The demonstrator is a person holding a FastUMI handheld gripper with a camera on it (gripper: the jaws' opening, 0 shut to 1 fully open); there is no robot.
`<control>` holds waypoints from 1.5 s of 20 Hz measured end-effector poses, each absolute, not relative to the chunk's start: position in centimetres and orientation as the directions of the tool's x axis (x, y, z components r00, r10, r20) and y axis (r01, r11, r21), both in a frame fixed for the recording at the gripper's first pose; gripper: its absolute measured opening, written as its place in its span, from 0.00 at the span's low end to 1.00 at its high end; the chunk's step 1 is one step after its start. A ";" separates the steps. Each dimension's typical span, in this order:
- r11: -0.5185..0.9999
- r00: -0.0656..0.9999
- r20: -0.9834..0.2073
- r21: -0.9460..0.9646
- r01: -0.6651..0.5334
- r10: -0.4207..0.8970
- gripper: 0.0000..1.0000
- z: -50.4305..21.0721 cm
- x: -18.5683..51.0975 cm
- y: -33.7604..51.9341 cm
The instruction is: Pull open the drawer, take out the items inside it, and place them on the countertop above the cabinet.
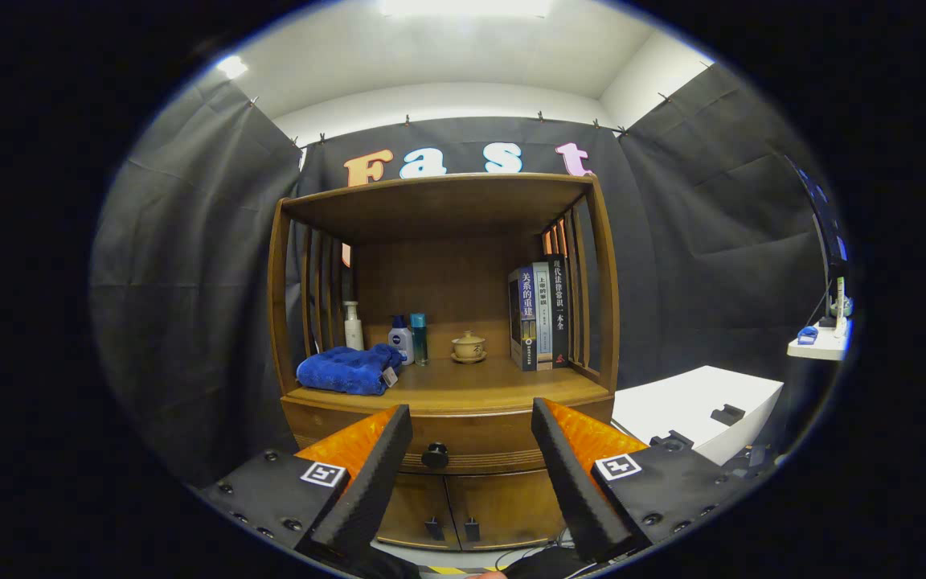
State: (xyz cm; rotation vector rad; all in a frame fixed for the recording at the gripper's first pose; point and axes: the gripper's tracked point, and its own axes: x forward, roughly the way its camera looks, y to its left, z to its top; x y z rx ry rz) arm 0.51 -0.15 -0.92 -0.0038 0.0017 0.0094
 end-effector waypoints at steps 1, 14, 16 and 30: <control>1.000 1.000 -0.001 -0.004 -0.009 0.009 0.97 -1.0 0.6 -0.1; 1.000 1.000 -0.004 -0.011 -0.009 0.009 0.97 -0.4 -0.6 -0.5; 1.000 1.000 -0.008 -0.013 -0.012 0.012 0.97 -0.5 -0.4 -0.4; 0.998 0.999 0.039 -0.048 -0.027 0.029 0.97 -0.1 5.3 2.1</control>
